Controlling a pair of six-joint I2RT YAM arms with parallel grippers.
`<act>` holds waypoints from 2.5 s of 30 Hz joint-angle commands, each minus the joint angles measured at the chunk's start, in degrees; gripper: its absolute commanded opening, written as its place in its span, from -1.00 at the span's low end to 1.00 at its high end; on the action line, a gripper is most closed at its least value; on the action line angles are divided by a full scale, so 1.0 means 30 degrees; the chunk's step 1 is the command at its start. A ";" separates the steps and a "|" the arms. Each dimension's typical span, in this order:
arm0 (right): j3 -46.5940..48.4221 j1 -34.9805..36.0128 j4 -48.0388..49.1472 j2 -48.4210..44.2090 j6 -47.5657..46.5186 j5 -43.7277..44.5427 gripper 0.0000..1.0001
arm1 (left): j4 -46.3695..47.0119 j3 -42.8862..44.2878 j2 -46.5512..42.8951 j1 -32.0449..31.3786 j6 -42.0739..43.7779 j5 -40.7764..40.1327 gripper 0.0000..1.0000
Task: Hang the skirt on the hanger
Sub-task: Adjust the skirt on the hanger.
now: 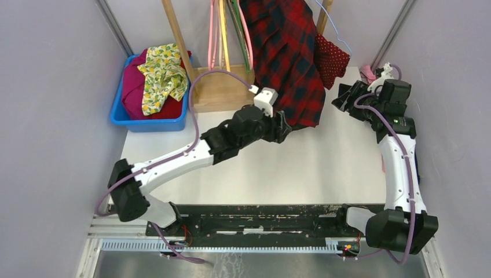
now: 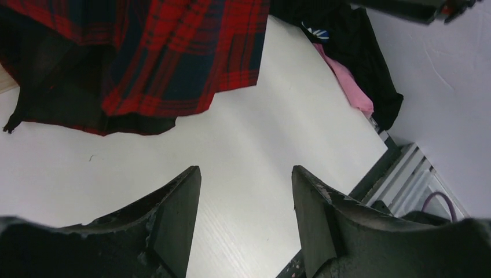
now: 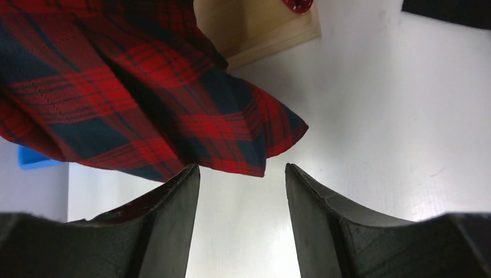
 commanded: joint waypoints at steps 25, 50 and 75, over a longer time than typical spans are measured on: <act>-0.3668 -0.1168 0.5830 0.0735 0.2613 -0.4473 0.23 | -0.1161 0.3456 0.2953 0.2028 0.1154 -0.4780 -0.87; -0.4168 -0.1170 0.6191 0.0352 0.2745 -0.5315 0.25 | 0.3719 0.3443 0.4714 0.3092 0.6117 0.1929 0.75; -0.4553 -0.1274 0.7082 0.0522 0.3120 -0.5751 0.25 | 0.3817 0.3377 0.3543 0.3332 0.6559 0.0719 -0.94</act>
